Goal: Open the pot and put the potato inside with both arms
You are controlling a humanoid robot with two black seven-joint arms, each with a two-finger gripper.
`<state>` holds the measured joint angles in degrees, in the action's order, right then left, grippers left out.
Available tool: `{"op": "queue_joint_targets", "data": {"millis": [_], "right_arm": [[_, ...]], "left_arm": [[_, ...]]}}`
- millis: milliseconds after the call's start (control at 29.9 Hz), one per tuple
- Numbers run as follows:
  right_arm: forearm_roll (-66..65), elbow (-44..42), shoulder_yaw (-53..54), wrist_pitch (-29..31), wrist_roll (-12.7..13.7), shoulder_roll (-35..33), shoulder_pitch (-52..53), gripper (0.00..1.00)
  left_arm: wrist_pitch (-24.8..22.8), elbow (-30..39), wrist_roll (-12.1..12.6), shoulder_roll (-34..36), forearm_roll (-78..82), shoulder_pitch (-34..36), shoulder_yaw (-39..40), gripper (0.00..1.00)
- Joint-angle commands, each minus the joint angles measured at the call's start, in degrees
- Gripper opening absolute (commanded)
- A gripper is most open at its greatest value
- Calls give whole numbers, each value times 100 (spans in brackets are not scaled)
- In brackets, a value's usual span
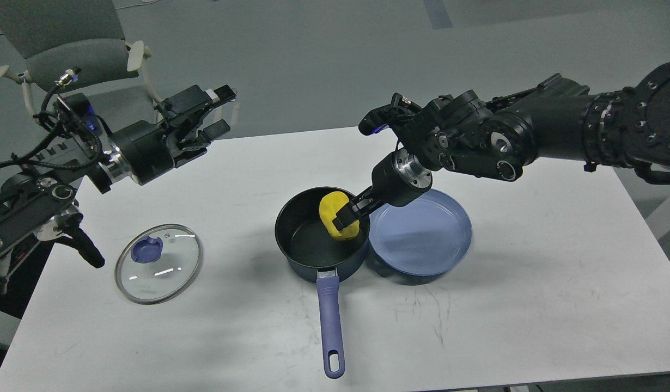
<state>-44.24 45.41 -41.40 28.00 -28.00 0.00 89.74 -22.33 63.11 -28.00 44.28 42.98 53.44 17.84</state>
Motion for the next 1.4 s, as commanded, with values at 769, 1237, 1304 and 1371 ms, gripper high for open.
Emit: {"op": "queue_joint_targets", "data": {"millis": [769,1237,1304,1371], "right_arm": [[406,-120,1343,0,0,-1368,184,84],[1918,-120,4621,-14,0,-3103,-2855,96],[2050,-111,5096,-49,0,-3068,-3330,96],[2086,-120,5973,-40,0,-3032,-4093,96]], "left_arm": [[0,-18,0,-104,-35,0,-9,97],[62,-141,0,-569,-79,-281,17,97],[62,-167,0,-613,-97,-334,26,97],[53,-228,0,-692,-210,-448,70,97]]}}
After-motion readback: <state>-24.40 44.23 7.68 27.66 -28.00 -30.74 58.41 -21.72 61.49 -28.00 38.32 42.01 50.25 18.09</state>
